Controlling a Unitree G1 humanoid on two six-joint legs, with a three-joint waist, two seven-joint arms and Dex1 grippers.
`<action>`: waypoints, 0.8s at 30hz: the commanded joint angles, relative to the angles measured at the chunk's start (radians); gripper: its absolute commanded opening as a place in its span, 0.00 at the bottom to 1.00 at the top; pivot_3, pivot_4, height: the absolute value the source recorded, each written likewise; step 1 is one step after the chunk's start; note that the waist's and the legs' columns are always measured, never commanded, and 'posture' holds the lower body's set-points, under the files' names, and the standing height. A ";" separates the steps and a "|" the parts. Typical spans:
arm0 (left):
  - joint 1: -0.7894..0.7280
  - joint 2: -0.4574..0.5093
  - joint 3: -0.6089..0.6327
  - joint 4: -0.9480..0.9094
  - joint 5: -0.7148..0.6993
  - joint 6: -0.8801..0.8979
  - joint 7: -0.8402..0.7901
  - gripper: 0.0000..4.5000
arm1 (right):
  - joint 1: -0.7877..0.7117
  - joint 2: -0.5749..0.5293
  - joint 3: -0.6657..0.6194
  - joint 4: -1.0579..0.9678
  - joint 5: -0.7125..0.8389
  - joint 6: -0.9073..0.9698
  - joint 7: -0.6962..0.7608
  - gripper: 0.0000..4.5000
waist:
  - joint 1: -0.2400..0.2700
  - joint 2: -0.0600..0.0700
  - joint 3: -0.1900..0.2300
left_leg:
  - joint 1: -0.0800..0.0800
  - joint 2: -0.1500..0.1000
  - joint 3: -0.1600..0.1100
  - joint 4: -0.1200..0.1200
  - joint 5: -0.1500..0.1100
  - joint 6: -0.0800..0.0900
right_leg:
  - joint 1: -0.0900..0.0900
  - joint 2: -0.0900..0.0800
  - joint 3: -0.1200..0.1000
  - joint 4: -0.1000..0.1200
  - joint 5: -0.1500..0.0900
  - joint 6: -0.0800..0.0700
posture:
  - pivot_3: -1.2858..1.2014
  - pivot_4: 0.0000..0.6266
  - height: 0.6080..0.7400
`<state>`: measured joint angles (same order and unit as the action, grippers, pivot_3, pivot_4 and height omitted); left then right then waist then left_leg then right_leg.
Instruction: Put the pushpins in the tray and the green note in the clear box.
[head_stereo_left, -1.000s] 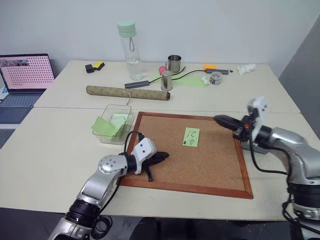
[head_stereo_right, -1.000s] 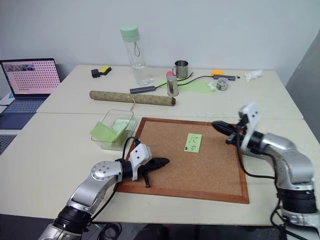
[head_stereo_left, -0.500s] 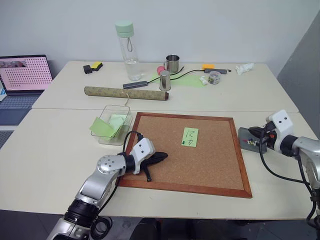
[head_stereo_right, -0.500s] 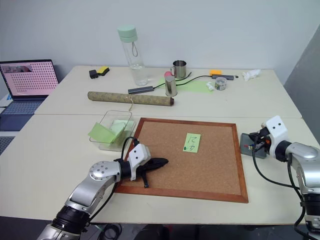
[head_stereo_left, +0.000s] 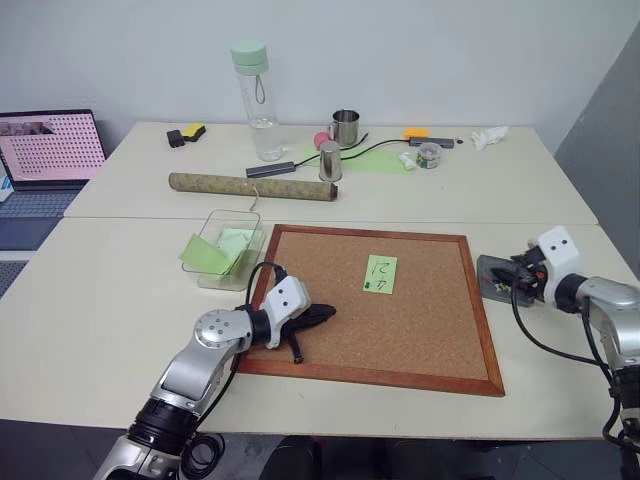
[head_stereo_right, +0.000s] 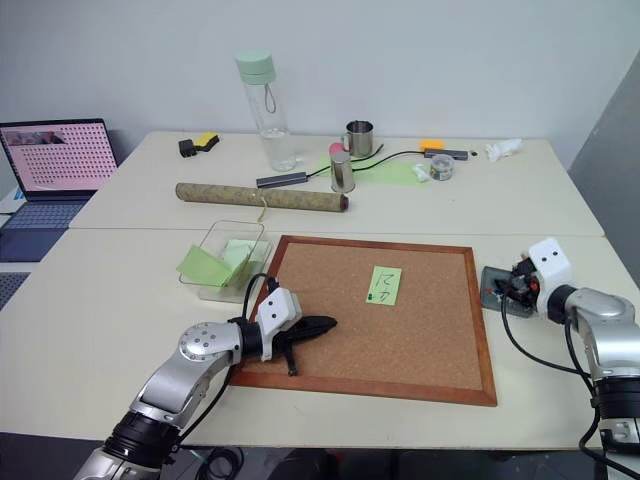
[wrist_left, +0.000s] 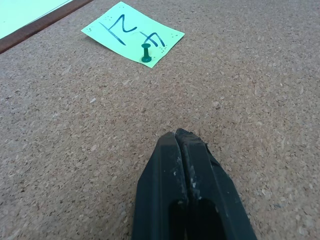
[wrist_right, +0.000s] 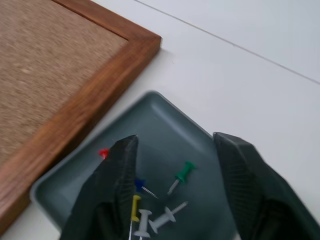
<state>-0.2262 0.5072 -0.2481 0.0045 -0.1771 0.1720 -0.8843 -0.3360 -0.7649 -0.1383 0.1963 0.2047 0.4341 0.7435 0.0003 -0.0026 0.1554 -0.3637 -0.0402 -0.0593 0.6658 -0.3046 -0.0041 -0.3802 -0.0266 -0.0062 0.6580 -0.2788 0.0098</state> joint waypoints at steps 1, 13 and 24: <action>0.031 0.019 -0.021 0.047 0.042 0.041 -0.001 0.00 | 0.003 -0.033 -0.011 -0.173 0.058 -0.014 0.088 0.70 | 0.000 0.000 0.000 | 0.000 0.000 0.000 0.000 0.000 0.000 | 0.000 0.000 0.000 0.000 0.000 0.000 | 0.52 0.24 1.00; 0.035 0.028 -0.017 0.041 0.041 0.047 -0.003 0.00 | -0.021 0.129 0.287 -0.403 0.033 -0.053 0.154 0.70 | 0.000 -0.002 0.001 | 0.000 0.000 -0.001 0.000 0.000 0.000 | 0.000 0.000 0.000 -0.001 0.000 0.000 | 0.52 0.24 1.00; 0.036 0.022 -0.021 0.026 0.039 0.061 0.005 0.00 | -0.126 0.330 0.381 -0.158 -0.037 -0.146 0.123 0.70 | -0.002 -0.003 0.001 | 0.000 0.000 -0.001 -0.001 0.000 -0.001 | -0.002 0.000 0.000 0.000 0.000 0.000 | 0.52 0.24 1.00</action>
<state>-0.2237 0.5152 -0.2470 -0.0106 -0.1772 0.1848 -0.8837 -0.4267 -0.4495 0.2499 0.0123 0.1770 0.3326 0.8658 -0.0018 -0.0057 0.1565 -0.3641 -0.0403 -0.0604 0.6652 -0.3043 -0.0047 -0.3820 -0.0266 -0.0065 0.6576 -0.2788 0.0096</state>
